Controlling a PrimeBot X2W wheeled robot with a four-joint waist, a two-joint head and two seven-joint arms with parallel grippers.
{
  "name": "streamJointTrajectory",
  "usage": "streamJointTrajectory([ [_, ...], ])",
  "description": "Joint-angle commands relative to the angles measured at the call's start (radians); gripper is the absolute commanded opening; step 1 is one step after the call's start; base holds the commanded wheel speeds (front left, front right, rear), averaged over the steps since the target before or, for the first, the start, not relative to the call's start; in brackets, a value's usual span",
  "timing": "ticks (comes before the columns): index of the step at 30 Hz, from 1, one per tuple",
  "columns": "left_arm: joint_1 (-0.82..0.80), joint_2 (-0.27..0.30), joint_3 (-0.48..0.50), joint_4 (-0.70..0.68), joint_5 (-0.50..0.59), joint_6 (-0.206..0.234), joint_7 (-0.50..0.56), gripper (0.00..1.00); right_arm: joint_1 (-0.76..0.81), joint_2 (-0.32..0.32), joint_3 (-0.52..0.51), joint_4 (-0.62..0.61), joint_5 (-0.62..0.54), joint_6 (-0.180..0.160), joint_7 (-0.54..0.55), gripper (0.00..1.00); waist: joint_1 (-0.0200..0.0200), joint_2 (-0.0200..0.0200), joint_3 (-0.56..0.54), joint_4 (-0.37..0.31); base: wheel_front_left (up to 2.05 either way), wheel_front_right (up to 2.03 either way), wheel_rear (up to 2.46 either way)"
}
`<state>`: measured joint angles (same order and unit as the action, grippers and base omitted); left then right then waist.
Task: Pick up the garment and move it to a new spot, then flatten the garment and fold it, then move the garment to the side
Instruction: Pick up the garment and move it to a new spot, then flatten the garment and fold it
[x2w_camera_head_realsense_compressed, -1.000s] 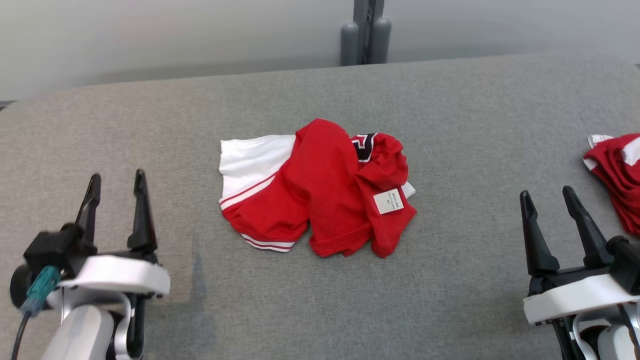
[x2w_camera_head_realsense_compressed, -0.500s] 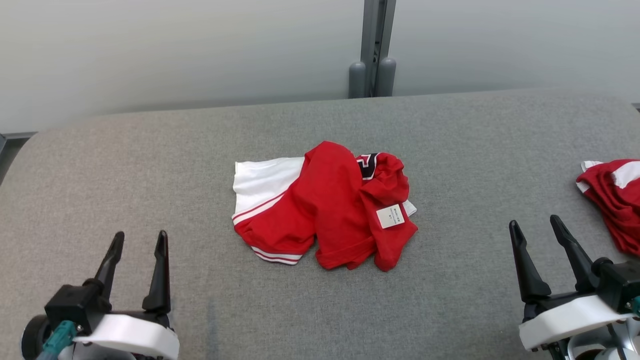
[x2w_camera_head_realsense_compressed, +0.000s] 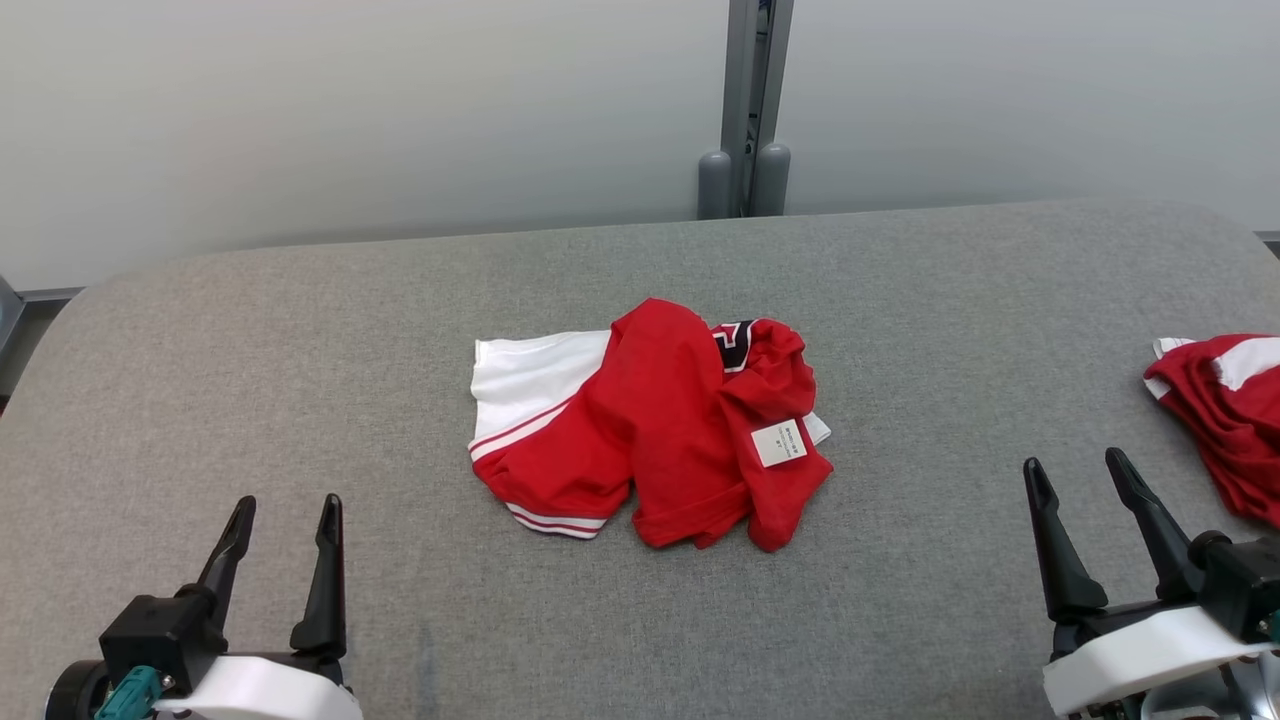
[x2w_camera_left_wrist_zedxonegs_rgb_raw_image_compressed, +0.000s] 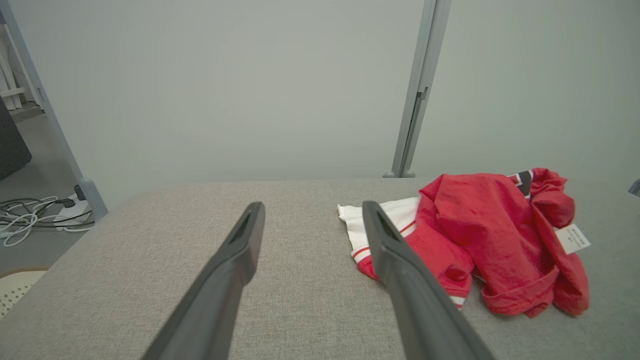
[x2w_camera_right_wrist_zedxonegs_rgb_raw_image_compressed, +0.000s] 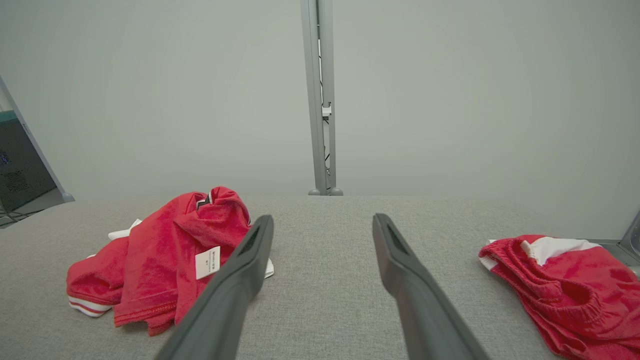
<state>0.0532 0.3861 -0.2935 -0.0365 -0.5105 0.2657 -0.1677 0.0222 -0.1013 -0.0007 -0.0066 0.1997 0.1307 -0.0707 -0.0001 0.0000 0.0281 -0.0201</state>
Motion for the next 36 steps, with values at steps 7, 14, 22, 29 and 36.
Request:
streamJointTrajectory([
  [7,0.001,0.007,0.005,-0.010,0.003,0.013,-0.002,1.00,0.005,0.002,-0.005,-0.006,-0.006,0.000,0.003,1.00,0.0001,0.0000,0.007,0.001,0.00,0.00,0.00],
  [14,-0.009,0.007,0.003,-0.012,0.003,0.018,-0.004,1.00,-0.001,0.004,-0.004,-0.004,-0.007,0.000,0.001,1.00,0.0001,0.0000,0.014,0.004,0.00,0.00,0.00],
  [22,-0.020,0.001,-0.004,-0.012,0.000,0.022,-0.005,1.00,-0.006,0.001,0.003,0.005,-0.006,0.000,0.000,1.00,0.0001,0.0000,0.021,0.014,0.00,0.00,0.00],
  [29,-0.074,-0.007,-0.022,-0.012,0.012,0.010,-0.006,1.00,-0.028,-0.020,0.075,0.037,-0.006,0.000,0.019,1.00,0.0001,0.0000,0.068,0.061,0.00,0.00,0.00],
  [36,-0.133,-0.024,-0.040,0.002,0.026,0.001,-0.018,1.00,-0.099,-0.028,0.209,0.165,0.027,0.000,0.014,1.00,0.0001,0.0000,0.128,0.114,0.00,0.00,0.00],
])
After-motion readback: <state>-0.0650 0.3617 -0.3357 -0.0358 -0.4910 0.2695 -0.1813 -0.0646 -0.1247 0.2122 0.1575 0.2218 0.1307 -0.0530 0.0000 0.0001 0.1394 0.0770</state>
